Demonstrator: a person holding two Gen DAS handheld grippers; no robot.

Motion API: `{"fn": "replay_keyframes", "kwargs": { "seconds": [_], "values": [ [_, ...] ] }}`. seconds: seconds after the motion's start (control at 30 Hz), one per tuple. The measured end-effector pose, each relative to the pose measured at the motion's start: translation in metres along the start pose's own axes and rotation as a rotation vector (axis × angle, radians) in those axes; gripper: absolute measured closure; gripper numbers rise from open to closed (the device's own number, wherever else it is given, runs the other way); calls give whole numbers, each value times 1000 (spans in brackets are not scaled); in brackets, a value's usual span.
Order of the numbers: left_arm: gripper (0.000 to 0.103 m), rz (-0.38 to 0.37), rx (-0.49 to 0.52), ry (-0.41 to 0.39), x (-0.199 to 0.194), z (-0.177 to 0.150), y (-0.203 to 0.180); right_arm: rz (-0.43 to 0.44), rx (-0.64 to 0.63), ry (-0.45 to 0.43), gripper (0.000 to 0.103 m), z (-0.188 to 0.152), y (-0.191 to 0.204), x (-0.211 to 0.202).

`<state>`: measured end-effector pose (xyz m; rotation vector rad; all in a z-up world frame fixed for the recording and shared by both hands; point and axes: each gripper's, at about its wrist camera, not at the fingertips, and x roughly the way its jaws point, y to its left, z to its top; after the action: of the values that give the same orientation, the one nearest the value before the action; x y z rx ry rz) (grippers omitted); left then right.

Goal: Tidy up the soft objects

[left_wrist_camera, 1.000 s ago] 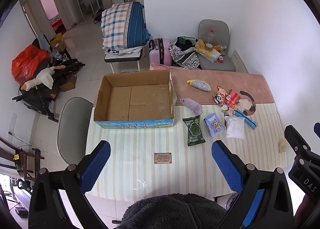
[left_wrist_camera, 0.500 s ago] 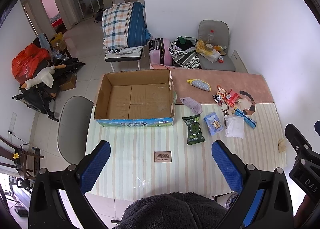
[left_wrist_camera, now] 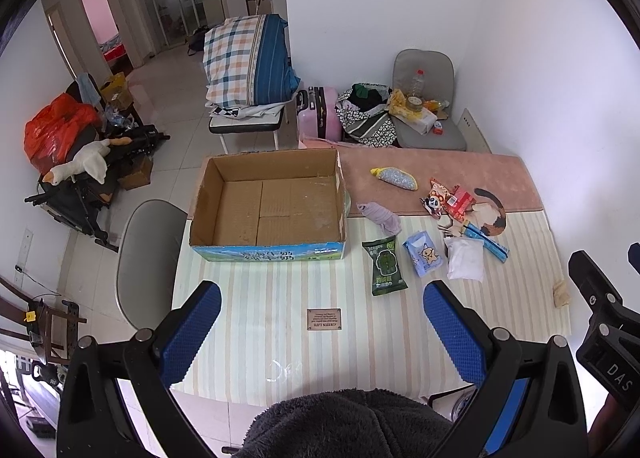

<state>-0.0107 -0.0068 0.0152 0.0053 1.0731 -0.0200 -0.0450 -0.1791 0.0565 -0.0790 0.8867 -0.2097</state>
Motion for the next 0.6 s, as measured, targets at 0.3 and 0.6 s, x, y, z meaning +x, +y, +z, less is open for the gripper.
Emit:
{"fn": "replay_keyframes", "kwargs": {
  "seconds": [0.3,0.6],
  "values": [
    [0,7,0,-8,-4,2,1,4,11,-11,0,-1,-2,-5],
    [0,7,1,-12,-5,3,3,4,8,-23,0,-1,2,-8]
  ]
}}
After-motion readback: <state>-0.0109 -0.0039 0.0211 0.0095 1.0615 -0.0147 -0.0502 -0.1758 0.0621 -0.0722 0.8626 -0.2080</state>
